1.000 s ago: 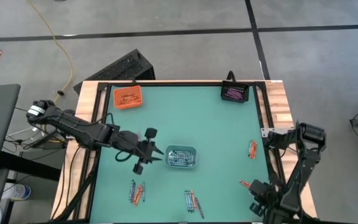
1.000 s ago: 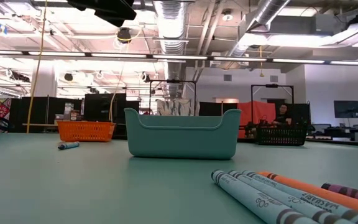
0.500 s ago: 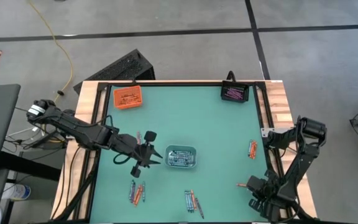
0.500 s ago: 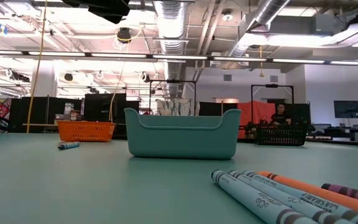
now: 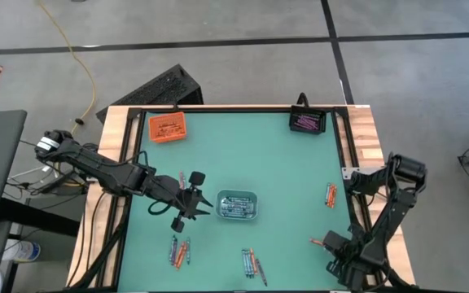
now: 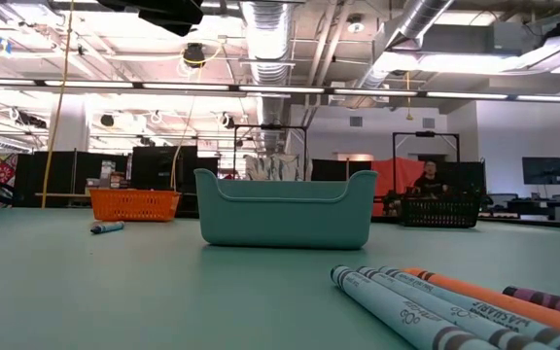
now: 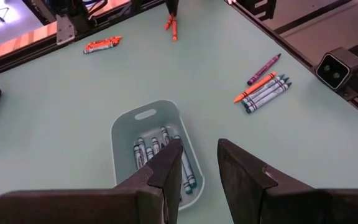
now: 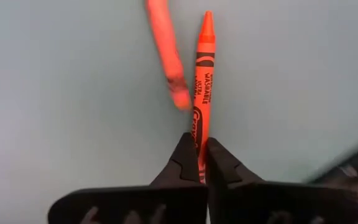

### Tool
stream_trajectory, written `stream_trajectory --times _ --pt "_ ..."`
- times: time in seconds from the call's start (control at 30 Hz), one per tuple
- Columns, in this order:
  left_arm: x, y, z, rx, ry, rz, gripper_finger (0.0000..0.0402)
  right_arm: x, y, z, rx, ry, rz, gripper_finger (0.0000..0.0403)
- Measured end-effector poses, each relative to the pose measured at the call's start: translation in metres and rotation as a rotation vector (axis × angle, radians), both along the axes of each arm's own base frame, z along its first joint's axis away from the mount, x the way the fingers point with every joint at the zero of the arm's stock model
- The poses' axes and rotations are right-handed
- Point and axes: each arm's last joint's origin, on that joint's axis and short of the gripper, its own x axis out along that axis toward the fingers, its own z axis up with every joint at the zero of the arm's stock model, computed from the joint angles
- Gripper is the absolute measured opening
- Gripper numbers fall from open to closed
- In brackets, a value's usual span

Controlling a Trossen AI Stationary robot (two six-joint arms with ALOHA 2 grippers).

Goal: Sort crayons
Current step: Put the orange crayon into the orange bin

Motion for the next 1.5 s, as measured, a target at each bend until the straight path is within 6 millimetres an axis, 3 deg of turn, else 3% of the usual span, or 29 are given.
stream_trajectory --times 0.23,0.43,0.7,0.9,1.03,1.2,1.5 --pt "0.0 -0.003 0.001 -0.004 -0.012 -0.012 0.0093 0.002 0.002 0.031 -0.106 0.05 -0.006 0.0001" --pt "0.001 -0.008 0.006 -0.019 -0.071 -0.036 0.0093 0.024 -0.006 0.06 -0.227 -0.049 0.034 0.0001" --pt "0.003 -0.012 0.015 -0.038 -0.163 -0.057 0.0093 0.101 -0.033 0.092 -0.461 -0.455 0.225 0.0" --pt "0.004 -0.013 0.023 -0.055 -0.243 -0.079 0.0093 0.171 -0.056 0.109 -0.607 -0.658 0.442 0.0" --pt "0.006 -0.013 0.027 -0.043 -0.296 -0.055 0.0093 0.204 -0.066 0.124 -0.694 -0.761 0.564 0.0" --pt "0.007 -0.01 0.032 -0.025 -0.351 0.022 0.0093 0.229 -0.067 0.146 -0.797 -0.909 0.682 0.0" --pt "0.008 -0.011 0.044 -0.042 -0.478 0.006 0.0093 0.243 -0.069 0.17 -0.976 -0.997 0.783 0.0"
